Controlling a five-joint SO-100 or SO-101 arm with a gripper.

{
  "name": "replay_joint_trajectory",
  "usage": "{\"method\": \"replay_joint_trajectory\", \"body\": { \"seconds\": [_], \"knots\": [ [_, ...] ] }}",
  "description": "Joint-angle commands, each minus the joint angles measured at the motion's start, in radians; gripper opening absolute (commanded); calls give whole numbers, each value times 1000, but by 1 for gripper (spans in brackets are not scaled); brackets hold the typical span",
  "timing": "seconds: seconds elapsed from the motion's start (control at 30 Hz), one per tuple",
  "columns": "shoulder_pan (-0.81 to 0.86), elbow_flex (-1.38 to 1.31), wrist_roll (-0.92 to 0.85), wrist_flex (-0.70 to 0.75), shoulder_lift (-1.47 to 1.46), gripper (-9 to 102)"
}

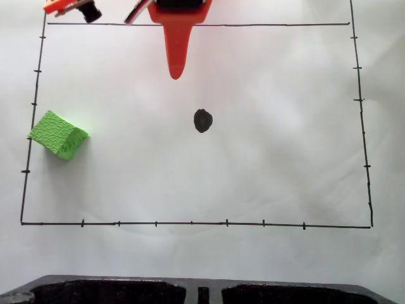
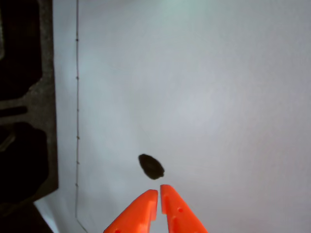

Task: Grasp the colored block, Place it on the black dot, and then return the arm to the default position.

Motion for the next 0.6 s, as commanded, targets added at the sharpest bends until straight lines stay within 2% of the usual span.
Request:
{"method": "replay_joint_trajectory", "body": {
  "seconds": [0.0,0.57],
  "knots": [
    [-2,-3,0,-8,12,0],
    [5,-3,6,-6,12,0]
  ]
}}
